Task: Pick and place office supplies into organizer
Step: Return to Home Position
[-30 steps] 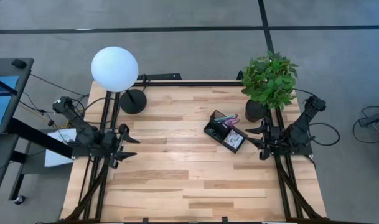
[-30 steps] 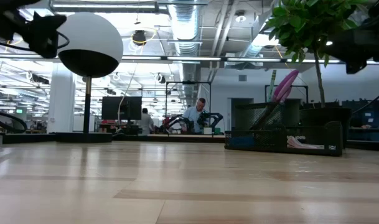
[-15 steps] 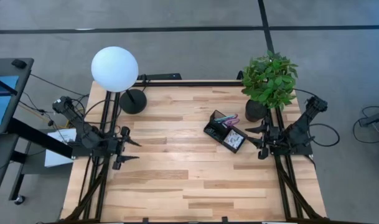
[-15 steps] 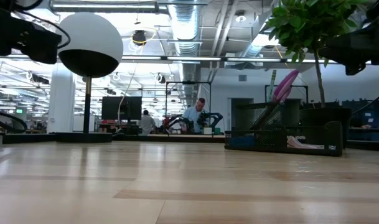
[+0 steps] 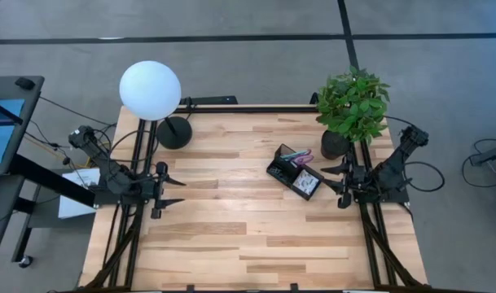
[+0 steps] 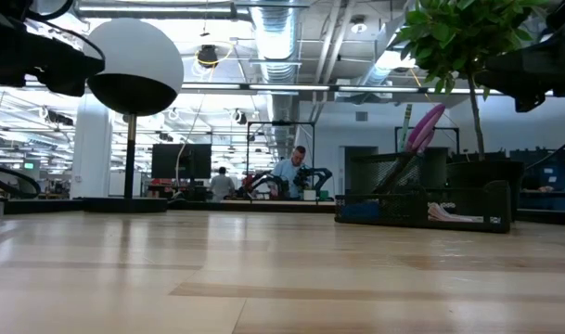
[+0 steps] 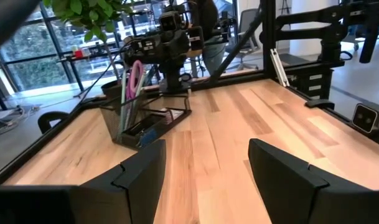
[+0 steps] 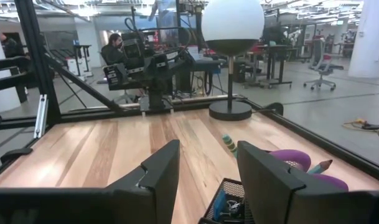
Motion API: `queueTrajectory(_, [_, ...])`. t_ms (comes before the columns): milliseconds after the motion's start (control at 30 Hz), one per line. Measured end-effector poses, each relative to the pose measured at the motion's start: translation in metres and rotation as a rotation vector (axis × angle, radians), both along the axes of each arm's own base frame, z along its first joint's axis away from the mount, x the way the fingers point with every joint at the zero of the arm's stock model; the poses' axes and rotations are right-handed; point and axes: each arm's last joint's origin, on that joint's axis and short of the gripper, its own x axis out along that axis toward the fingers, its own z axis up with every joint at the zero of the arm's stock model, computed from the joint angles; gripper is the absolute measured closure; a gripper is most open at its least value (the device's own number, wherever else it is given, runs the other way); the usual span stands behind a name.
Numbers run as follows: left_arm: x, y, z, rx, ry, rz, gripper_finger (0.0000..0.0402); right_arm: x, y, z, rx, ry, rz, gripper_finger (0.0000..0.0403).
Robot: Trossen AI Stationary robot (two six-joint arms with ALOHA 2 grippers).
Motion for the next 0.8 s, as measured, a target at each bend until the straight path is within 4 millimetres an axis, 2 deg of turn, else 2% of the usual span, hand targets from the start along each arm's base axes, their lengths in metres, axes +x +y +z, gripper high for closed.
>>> queueTrajectory(800, [0.0, -0.0001, -0.0004, -0.002, 0.002, -0.004, 0.0176, 0.0, 0.0, 0.0, 0.0, 0.0, 0.0, 0.0245])
